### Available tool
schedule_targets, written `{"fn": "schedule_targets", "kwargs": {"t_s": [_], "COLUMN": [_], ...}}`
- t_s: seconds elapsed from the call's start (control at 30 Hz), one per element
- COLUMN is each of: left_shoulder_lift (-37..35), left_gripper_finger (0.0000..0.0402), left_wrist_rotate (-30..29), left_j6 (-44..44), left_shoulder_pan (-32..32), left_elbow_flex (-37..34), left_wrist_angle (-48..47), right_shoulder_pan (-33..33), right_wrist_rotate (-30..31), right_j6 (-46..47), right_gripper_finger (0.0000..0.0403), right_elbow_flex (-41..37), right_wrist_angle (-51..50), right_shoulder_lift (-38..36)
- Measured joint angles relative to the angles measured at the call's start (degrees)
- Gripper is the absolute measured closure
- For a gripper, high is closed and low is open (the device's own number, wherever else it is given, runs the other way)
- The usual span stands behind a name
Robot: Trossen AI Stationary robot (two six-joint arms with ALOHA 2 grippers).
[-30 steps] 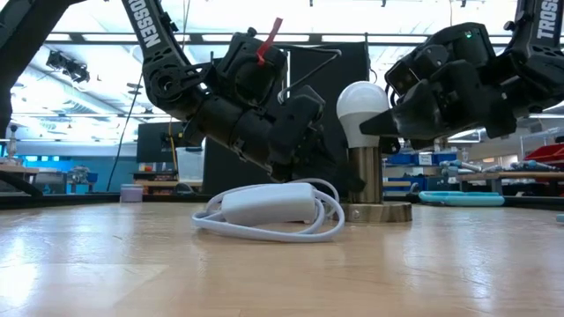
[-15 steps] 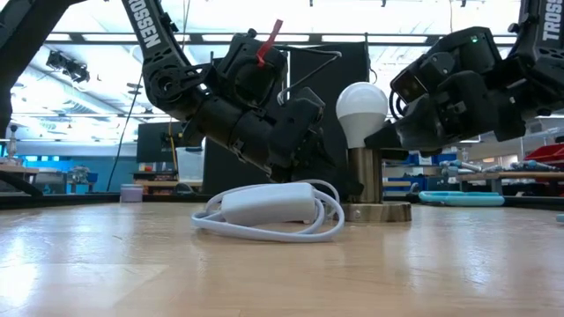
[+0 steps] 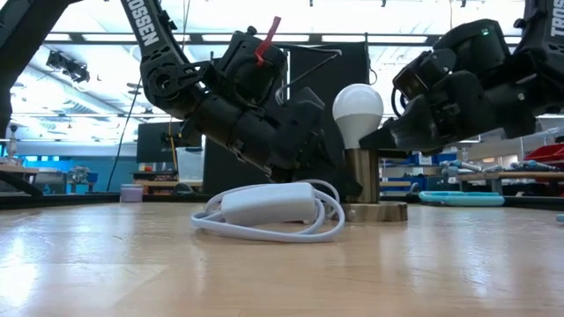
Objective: Screw lightbulb
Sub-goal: Insert the lightbulb into the desk lamp
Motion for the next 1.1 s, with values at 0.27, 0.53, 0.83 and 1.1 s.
{"fn": "schedule_targets", "kwargs": {"t_s": [0.27,0.53,0.83,1.1], "left_shoulder_lift": [-0.02,-0.02,-0.02,0.05], "left_gripper_finger": [0.0213,0.0213,0.0213,0.0213], "left_wrist_rotate": [-2.57,-4.37,-7.96,-11.81], "left_j6": [-1.49,-2.79,-4.63,-5.74], "left_shoulder_pan": [0.02,0.09,0.07,-0.26], "left_elbow_flex": [0.00,0.04,0.07,0.00], "left_wrist_angle": [0.06,0.13,0.24,0.93], "right_shoulder_pan": [4.52,8.64,9.57,10.64], "right_wrist_rotate": [12.38,23.29,27.01,32.88], "right_j6": [3.70,5.34,9.19,11.12], "right_gripper_finger": [0.0230,0.0231,0.0231,0.0231], "right_elbow_flex": [0.00,0.04,0.75,3.94], "right_wrist_angle": [-0.34,-0.81,-2.10,-7.47], "right_shoulder_lift": [-0.04,-0.03,0.00,0.00]}}
